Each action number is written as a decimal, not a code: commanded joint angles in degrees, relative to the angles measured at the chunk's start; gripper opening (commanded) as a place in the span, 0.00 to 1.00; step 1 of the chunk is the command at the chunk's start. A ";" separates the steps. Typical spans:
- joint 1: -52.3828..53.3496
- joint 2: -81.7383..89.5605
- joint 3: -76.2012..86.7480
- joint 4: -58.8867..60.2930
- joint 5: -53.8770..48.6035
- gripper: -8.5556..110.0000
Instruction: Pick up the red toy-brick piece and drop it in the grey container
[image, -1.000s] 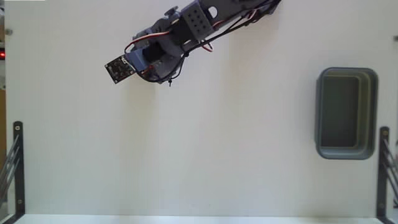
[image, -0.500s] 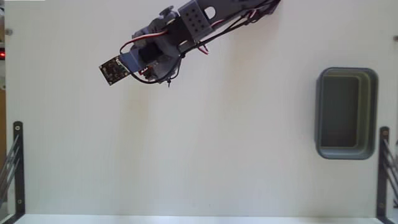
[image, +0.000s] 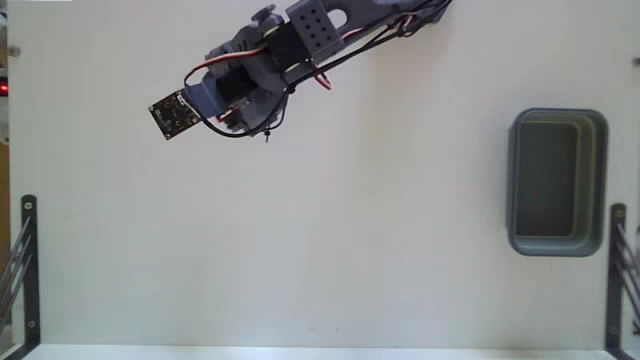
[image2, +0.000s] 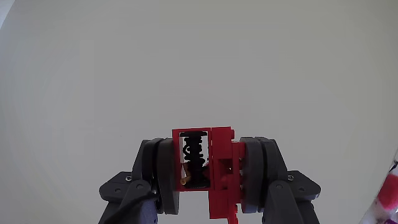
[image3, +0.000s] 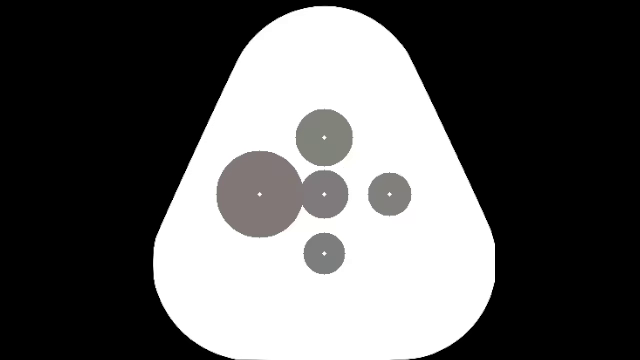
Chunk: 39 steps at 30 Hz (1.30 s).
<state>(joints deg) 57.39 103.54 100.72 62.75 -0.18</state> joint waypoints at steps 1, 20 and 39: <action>1.18 3.34 -4.75 2.56 0.18 0.53; 1.18 1.72 -12.87 9.05 0.18 0.53; 1.18 1.72 -12.87 9.05 0.18 0.53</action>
<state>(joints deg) 57.39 103.54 90.18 70.93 -0.26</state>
